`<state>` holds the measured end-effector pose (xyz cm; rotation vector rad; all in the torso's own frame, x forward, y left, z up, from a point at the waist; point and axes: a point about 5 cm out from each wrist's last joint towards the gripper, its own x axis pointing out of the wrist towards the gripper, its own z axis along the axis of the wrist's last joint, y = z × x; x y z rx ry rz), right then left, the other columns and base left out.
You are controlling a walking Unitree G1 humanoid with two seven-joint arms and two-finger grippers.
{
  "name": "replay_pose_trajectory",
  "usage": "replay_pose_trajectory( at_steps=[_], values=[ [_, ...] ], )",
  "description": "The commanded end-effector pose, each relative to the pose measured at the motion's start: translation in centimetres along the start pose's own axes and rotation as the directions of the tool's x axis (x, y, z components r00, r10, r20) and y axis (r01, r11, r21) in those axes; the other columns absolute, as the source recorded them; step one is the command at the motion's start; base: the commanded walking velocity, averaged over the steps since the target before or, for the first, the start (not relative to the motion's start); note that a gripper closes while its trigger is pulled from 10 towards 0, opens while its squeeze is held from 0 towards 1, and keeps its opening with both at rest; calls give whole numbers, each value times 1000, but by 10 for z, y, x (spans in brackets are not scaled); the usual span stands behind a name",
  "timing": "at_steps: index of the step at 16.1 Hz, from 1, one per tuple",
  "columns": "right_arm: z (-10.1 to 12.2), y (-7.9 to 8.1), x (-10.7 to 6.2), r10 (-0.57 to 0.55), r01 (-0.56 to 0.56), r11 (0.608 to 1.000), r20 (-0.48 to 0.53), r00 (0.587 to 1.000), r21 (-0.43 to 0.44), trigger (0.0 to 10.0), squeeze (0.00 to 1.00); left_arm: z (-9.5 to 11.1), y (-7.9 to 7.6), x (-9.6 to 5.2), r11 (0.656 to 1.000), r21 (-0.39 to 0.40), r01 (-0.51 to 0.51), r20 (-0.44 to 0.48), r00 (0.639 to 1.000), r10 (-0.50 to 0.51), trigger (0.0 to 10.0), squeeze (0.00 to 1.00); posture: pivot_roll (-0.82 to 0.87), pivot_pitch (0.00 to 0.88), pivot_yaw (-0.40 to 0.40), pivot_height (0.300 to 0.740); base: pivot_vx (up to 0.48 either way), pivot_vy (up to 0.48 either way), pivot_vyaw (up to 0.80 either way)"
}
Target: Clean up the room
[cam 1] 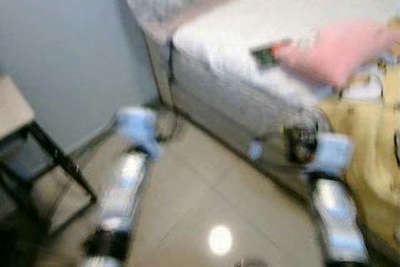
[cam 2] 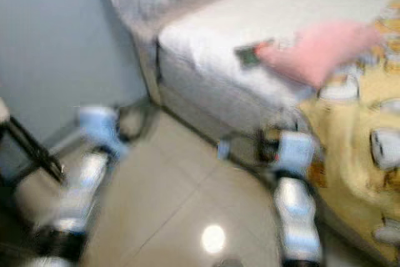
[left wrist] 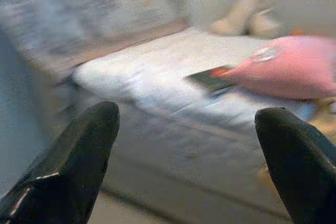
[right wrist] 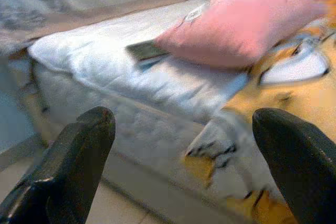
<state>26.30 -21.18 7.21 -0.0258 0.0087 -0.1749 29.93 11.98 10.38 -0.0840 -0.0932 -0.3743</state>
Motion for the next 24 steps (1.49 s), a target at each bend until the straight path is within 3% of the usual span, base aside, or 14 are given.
replay_pose_trajectory(
  at_steps=[1, 2, 3, 4, 10, 11, 15, 22, 24],
  values=[
    [8, 12, 4, 34, -35, 999, 34, 999, 1, 10000, 1000, 2, 14, -1, 998, 50, -28, -16, 999, 29, 10000, 1000, -168, 0, 61, 685, 379, 0, -531],
    [7, 13, 5, 39, -39, 999, 23, 999, -8, 10000, 1000, 0, 14, 0, 995, 89, -43, -27, 999, 45, 10000, 1000, -168, 0, 61, 685, 0, 0, -538],
    [7, 14, 5, 39, -38, 999, 22, 999, -11, 10000, 1000, 0, 14, 0, 995, 89, -44, -33, 998, 47, 10000, 361, -168, 0, 61, 685, 0, 0, -556],
    [5, 15, 7, 46, -46, 999, 6, 999, -24, 10000, 1000, -3, 16, 0, 994, 94, -52, -51, 997, 57, 10000, 0, -168, 0, 62, 685, 0, 0, -563],
    [0, 29, 8, 131, -133, 990, -32, 991, -52, 10000, 1000, -13, 25, -4, 992, 92, -91, -100, 990, 100, 10000, 0, -168, 0, 61, 685, 0, 80, -417],
    [2, 31, 9, 134, -136, 989, -27, 991, -62, 10000, 0, -14, 26, -4, 991, 88, -102, -107, 988, 112, 10000, 0, -169, 0, 62, 685, 0, 480, 0],
    [6, 37, 13, 153, -155, 987, -35, 988, -51, 10000, 0, -17, 26, -3, 989, 94, -116, -121, 985, 127, 10000, 0, -172, 0, 65, 685, 0, 480, -362],
    [3, 30, 10, 123, -125, 991, -39, 992, -44, 10000, 0, -17, 29, 1, 985, 112, -134, -129, 981, 148, 10000, 0, -174, 0, 66, 685, 0, 0, -692],
    [4, 29, 10, 119, -121, 990, -25, 993, -79, 10000, 0, -18, 29, 1, 984, 106, -140, -128, 980, 153, 10000, 0, -176, 0, 66, 685, 0, 0, -347]
  ],
)
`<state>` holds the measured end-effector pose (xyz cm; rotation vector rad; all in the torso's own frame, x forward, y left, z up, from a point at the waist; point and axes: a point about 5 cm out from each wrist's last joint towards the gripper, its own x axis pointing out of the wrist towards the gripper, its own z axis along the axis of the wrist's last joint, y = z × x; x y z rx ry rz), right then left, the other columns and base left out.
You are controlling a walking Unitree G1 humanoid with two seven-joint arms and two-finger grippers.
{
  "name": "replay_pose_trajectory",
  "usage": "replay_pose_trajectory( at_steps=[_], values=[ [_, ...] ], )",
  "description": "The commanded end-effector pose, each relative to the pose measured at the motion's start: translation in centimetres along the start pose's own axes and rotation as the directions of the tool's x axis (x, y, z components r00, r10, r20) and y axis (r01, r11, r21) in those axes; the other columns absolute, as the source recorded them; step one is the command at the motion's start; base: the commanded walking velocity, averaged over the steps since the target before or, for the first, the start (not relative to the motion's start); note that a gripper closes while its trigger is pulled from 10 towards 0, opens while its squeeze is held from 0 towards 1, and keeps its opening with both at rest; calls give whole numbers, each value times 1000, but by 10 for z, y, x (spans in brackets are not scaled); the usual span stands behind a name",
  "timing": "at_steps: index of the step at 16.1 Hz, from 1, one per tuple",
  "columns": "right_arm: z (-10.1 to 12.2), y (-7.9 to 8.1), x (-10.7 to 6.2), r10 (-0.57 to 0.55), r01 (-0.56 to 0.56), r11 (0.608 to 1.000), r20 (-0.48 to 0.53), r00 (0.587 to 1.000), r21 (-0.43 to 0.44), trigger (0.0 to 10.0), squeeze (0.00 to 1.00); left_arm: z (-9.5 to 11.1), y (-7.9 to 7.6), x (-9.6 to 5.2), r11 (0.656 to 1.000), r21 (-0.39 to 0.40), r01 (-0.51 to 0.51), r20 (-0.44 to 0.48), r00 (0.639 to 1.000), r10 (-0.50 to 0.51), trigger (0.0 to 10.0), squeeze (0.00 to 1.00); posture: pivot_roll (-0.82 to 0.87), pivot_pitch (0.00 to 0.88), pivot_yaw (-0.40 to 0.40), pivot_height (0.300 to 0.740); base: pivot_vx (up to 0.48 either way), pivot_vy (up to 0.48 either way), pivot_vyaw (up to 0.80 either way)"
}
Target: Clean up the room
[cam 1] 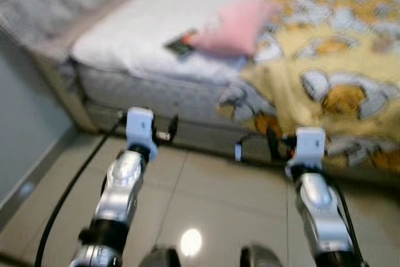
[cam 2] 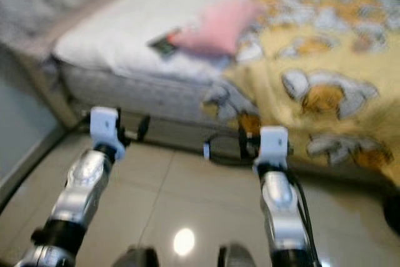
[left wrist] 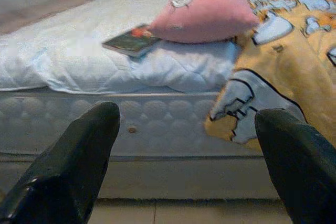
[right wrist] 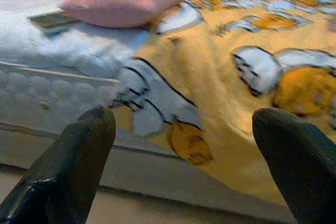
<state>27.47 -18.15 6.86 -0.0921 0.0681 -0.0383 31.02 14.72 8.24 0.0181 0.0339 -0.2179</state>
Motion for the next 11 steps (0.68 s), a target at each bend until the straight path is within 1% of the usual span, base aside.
replay_pose_trajectory(
  at_steps=[1, 2, 3, 4, 5, 6, 7, 10, 11],
  values=[
    [7, -1, 3, 11, -10, 999, 26, 1000, -38, 10000, 0, 1, -1, 3, 1000, -25, -15, 0, 1000, 15, 10000, 0, -178, 0, 68, 685, 0, 0, 0],
    [7, 0, 3, 16, -16, 1000, 35, 999, -21, 10000, 0, 1, 0, 2, 998, -55, -36, 1, 999, 36, 10000, 0, -179, 0, 67, 685, 0, 0, 0],
    [12, -1, 4, -2, 2, 1000, 52, 999, 4, 10000, 0, -3, 5, 0, 985, -133, -110, -23, 994, 108, 10000, 0, -180, 0, 68, 700, 0, 0, 0],
    [13, -2, 5, -16, 15, 999, 55, 998, 30, 10000, 0, -4, 7, -1, 984, -126, -128, -20, 992, 126, 10000, 0, -180, 0, 68, 715, 0, 0, 0],
    [14, -4, 6, -25, 23, 999, 55, 998, 35, 10000, 0, -4, 6, -1, 985, -120, -127, -19, 992, 126, 10000, 0, -181, 0, 68, 720, 0, 0, 0],
    [15, -6, 6, -27, 26, 999, 61, 998, 31, 10000, 0, -4, 4, -1, 990, -74, -119, -18, 993, 118, 10000, 0, -181, 0, 68, 735, 0, 0, 0],
    [14, -7, 6, -27, 25, 999, 60, 998, 29, 10000, 0, -3, 3, -1, 993, -42, -112, -12, 994, 111, 10000, 0, -180, 0, 67, 740, 0, 0, 0],
    [12, -8, 6, -31, 29, 999, 51, 998, 43, 10000, 0, -1, 5, 1, 994, -24, -111, -12, 994, 111, 10000, 0, -178, 0, 67, 740, 0, 0, 0],
    [12, -9, 7, -28, 25, 999, 52, 998, 42, 10000, 0, 2, 5, 2, 995, 8, -104, -5, 995, 104, 10000, 0, -177, 0, 66, 740, 0, 0, 0]
  ],
)
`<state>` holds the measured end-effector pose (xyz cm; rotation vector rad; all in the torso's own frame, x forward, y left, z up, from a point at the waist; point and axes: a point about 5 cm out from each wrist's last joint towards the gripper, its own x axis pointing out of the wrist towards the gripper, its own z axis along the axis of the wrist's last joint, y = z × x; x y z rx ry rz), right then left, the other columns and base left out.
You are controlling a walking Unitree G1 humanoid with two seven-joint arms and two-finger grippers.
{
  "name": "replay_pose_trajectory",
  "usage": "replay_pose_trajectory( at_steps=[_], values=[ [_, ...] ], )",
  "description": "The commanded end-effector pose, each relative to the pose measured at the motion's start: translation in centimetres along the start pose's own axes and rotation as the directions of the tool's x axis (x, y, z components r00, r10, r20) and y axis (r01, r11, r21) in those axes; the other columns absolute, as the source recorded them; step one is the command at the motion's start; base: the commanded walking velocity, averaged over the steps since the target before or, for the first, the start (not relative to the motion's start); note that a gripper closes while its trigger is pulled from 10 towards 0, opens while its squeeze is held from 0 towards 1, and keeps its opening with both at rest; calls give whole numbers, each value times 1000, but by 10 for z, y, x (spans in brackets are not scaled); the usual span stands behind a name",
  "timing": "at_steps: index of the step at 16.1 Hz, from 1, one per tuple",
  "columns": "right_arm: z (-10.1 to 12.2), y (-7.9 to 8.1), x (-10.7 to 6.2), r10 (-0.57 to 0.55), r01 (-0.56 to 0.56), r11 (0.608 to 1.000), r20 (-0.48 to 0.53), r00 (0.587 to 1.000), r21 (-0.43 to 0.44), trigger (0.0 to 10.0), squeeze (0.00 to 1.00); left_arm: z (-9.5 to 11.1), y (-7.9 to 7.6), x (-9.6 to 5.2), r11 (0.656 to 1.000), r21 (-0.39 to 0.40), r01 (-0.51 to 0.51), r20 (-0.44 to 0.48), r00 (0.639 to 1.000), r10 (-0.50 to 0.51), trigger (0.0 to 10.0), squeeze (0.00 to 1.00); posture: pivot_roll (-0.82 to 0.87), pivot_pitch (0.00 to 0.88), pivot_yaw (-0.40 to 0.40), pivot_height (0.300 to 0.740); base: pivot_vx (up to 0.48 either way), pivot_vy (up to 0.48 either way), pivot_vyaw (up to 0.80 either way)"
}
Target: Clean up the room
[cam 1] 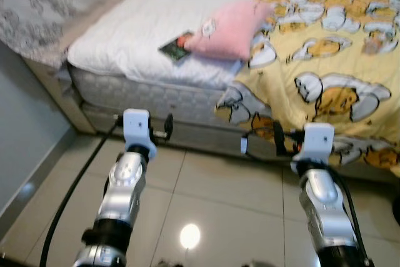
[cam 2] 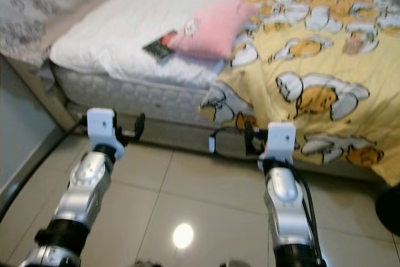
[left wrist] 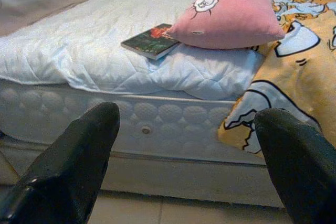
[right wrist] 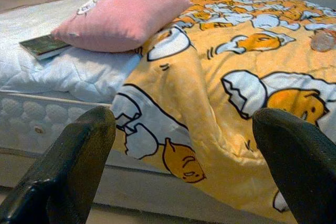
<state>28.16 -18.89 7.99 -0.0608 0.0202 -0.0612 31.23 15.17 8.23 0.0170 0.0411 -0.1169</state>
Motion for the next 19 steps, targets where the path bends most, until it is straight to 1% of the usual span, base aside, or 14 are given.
replay_pose_trajectory(
  at_steps=[1, 2, 4, 5, 7, 9, 11, 15, 19],
  values=[
    [0, -1, 0, -1, 1, 1000, 5, 1000, 8, 10000, 0, 3, 0, 1, 1000, 23, -1, 10, 1000, 1, 10000, 0, -177, 0, 65, 740, 0, 0, 0],
    [0, -1, 0, 10, -10, 1000, 11, 1000, -3, 10000, 0, 6, -2, 0, 1000, 4, 19, 29, 999, -19, 10000, 0, -178, 0, 63, 740, 345, 0, 0],
    [-1, -1, -2, 15, -15, 1000, 17, 1000, -12, 10000, 0, 9, -4, 1, 999, 33, 39, 47, 998, -41, 10000, 0, -179, 0, 62, 740, 480, 0, 0],
    [-1, -1, -2, 18, -18, 1000, 13, 1000, -17, 10000, 0, 10, -7, 2, 998, 33, 45, 51, 998, -46, 10000, 0, -179, 0, 62, 740, 480, 0, 0],
    [0, 1, 0, 21, -20, 999, 9, 1000, -36, 10000, 0, 9, -9, 3, 999, 14, 48, 51, 998, -48, 10000, 0, -184, 0, 64, 740, 480, 0, 0],
    [1, 1, 0, 21, -21, 999, 15, 1000, -27, 10000, 0, 9, -8, 4, 999, -2, 42, 51, 998, -42, 10000, 0, -189, 0, 64, 740, 480, 0, -781],
    [4, 0, 2, 27, -26, 999, 37, 999, -30, 10000, 0, 10, -7, 6, 999, -33, 10, 55, 998, -9, 10000, 0, -196, 0, 63, 740, 480, 0, 0],
    [7, 4, 7, 46, -44, 998, 35, 998, -39, 10000, 0, 11, -3, 8, 996, -74, -50, 51, 997, 54, 10000, 0, -193, 0, 65, 740, 480, 0, 0],
    [7, 7, 7, 52, -51, 998, 37, 998, -30, 10000, 0, 14, -1, 9, 996, -70, -58, 60, 996, 62, 10000, 0, -189, 0, 67, 740, 474, 0, 0]
  ],
)
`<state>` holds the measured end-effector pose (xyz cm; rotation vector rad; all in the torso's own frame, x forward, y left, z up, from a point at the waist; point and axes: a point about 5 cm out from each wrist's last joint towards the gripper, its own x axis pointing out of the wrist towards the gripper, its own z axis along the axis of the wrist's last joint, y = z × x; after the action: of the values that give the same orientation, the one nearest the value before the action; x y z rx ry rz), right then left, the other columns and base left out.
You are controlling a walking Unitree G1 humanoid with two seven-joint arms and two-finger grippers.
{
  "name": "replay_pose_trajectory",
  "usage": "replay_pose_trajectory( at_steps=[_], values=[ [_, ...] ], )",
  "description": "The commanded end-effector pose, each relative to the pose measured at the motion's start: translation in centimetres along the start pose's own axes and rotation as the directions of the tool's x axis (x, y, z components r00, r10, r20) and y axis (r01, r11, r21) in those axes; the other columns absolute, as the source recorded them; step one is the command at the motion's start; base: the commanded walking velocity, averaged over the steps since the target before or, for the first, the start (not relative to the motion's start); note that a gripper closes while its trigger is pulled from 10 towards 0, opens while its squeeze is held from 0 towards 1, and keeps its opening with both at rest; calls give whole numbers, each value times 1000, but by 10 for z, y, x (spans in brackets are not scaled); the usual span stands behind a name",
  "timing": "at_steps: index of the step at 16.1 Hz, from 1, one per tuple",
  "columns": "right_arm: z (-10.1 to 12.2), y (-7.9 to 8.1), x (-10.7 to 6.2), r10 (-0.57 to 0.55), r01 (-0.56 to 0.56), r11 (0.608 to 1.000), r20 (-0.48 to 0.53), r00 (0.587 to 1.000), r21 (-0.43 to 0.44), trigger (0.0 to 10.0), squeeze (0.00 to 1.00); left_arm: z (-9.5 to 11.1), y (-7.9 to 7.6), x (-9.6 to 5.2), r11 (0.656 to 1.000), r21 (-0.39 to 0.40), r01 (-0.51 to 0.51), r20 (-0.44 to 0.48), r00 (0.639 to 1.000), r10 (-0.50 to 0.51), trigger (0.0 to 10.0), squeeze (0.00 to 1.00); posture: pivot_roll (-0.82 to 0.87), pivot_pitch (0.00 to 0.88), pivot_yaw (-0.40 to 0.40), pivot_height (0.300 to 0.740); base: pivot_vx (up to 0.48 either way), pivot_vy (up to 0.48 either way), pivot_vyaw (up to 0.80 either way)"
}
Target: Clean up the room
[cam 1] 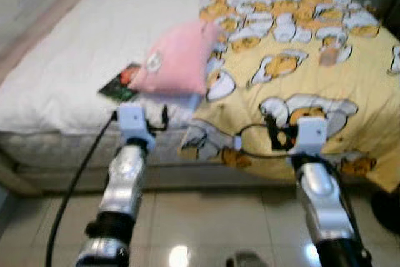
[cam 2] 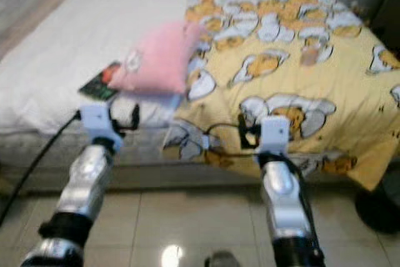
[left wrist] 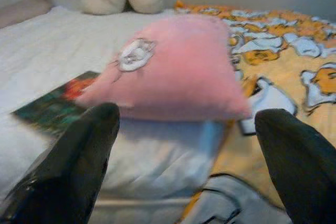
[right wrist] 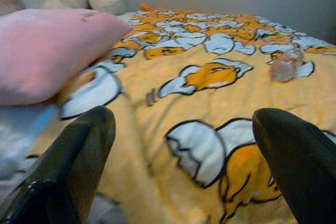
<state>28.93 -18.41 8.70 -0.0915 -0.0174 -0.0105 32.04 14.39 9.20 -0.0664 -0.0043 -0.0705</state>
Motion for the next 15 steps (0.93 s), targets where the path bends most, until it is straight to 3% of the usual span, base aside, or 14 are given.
replay_pose_trajectory(
  at_steps=[1, 9, 12, 15],
  values=[
    [-1, 2, 0, 3, -3, 1000, -6, 1000, -4, 10000, 0, 5, 6, 2, 1000, 17, -14, 16, 1000, 13, 10000, 0, -188, 0, 67, 740, 469, 0, 0],
    [6, 2, 5, 23, -23, 999, 10, 1000, -32, 10000, 0, 9, 7, 6, 998, -36, -49, 24, 998, 50, 10000, 0, -200, 0, 68, 740, 465, 0, 0],
    [10, 5, 9, 35, -34, 999, 23, 999, -39, 10000, 0, 11, 7, 8, 999, -21, -46, 31, 998, 46, 10000, 0, -199, 0, 68, 740, 449, 0, 0],
    [20, -3, 17, 6, -5, 1000, 42, 999, -26, 10000, 0, 17, 6, 15, 1000, 14, -24, 39, 999, 24, 10000, 0, -197, 0, 67, 740, 449, 0, 0]
  ],
)
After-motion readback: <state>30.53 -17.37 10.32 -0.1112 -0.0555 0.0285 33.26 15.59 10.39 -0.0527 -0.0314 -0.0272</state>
